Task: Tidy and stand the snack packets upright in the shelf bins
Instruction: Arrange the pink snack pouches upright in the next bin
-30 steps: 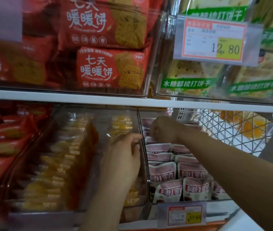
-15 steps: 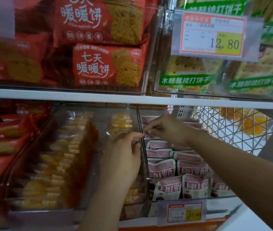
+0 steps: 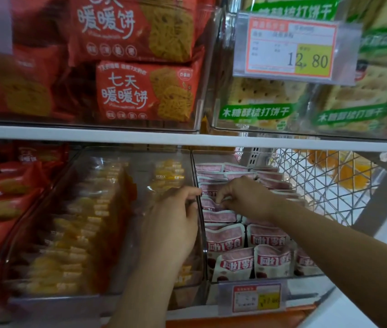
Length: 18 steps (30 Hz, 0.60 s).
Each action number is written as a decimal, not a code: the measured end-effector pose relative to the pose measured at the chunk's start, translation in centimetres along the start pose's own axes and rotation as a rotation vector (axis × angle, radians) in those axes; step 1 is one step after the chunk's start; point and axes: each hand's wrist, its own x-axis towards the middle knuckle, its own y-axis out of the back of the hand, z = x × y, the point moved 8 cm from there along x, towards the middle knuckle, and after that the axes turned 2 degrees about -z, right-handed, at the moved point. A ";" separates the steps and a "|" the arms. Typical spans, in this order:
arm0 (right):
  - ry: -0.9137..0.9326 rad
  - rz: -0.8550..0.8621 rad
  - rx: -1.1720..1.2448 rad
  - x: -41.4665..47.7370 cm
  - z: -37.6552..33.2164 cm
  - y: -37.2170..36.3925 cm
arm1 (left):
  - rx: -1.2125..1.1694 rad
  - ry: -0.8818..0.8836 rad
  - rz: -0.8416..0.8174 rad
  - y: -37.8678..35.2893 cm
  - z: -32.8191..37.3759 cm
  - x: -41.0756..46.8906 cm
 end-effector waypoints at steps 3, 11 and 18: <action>-0.003 -0.038 0.076 0.3 0.5 -0.5 | 0.004 0.005 0.003 0.0 0.0 0.1; -0.043 0.226 0.384 -6.9 -0.6 3.7 | -0.007 -0.063 0.067 1.0 0.9 -0.6; -0.172 0.257 0.220 -15.7 1.8 1.4 | 0.244 -0.364 -0.176 -2.2 7.9 -3.9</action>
